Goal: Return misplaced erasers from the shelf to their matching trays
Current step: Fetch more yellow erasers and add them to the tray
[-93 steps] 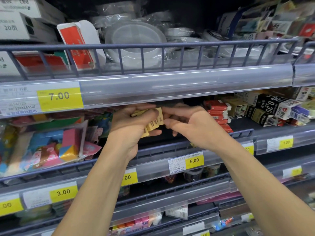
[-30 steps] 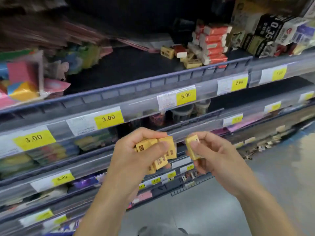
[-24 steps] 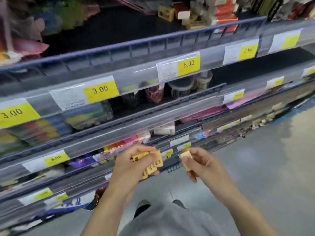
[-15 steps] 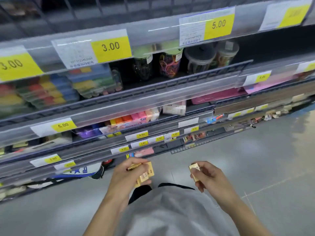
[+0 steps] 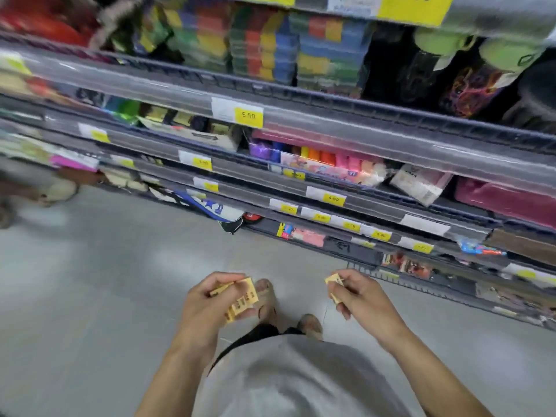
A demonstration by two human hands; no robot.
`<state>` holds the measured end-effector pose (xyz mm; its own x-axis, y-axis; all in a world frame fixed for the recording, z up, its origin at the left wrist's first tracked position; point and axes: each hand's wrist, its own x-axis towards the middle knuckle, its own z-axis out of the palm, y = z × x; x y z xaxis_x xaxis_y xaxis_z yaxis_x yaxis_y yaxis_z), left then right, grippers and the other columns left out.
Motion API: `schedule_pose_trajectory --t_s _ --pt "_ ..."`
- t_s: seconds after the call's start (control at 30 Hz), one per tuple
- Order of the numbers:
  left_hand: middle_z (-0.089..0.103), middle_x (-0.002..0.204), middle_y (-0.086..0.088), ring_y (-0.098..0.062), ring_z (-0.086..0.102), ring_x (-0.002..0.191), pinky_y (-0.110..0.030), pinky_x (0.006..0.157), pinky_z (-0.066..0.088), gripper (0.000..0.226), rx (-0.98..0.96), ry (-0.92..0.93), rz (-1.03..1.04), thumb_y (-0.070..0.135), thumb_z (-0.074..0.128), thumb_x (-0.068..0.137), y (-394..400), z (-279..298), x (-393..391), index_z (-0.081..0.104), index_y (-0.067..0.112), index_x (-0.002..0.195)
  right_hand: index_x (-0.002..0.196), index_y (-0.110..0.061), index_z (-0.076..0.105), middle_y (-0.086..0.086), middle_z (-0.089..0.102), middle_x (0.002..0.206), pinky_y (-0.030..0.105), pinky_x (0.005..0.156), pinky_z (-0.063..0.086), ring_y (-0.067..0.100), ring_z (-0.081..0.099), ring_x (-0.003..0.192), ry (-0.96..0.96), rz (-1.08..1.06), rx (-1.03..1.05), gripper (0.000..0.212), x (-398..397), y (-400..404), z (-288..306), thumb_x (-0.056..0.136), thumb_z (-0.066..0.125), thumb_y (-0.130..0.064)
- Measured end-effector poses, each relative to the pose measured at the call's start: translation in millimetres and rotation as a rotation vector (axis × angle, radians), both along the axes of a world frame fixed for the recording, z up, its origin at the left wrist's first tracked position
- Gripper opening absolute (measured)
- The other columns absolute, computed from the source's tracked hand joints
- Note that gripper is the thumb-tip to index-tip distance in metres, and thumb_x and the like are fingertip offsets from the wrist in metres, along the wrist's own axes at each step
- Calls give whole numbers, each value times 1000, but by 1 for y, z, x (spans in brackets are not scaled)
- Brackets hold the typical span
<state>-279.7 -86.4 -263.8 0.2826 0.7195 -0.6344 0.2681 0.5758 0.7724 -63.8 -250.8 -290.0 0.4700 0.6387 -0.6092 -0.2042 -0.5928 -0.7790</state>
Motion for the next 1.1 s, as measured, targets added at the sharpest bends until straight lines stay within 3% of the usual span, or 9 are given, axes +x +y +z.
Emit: schedule_pose_trajectory --t_s 0.13,0.5,0.83,1.1 --pt "77 81 -3 -21 76 74 -39 63 63 17 8 -32 169 -1 73 89 2 0 -57 80 12 82 102 -17 66 -4 65 70 26 55 44 12 55 58 8 174 71 7 -28 59 11 97 62 -21" --pt "75 79 -10 -25 73 67 -48 68 65 15 2 -51 475 -2 71 90 72 -7 -216 80 9 87 105 -17 67 -3 69 75 24 53 44 12 56 59 28 419 124 10 -169 200 19 96 65 -21" --pt "74 80 -9 -21 73 73 -39 64 63 15 28 -132 501 0 72 90 193 6 -298 81 11 86 109 -12 66 4 70 79 33 52 43 17 56 57 -17 418 0 13 -242 279 7 96 64 -13" --pt "74 83 -9 -22 73 74 -40 65 63 12 39 -98 525 0 72 90 284 0 -321 81 9 88 109 -13 66 3 70 78 33 56 44 17 55 59 -16 473 60 12 -258 391 1 97 63 -15"
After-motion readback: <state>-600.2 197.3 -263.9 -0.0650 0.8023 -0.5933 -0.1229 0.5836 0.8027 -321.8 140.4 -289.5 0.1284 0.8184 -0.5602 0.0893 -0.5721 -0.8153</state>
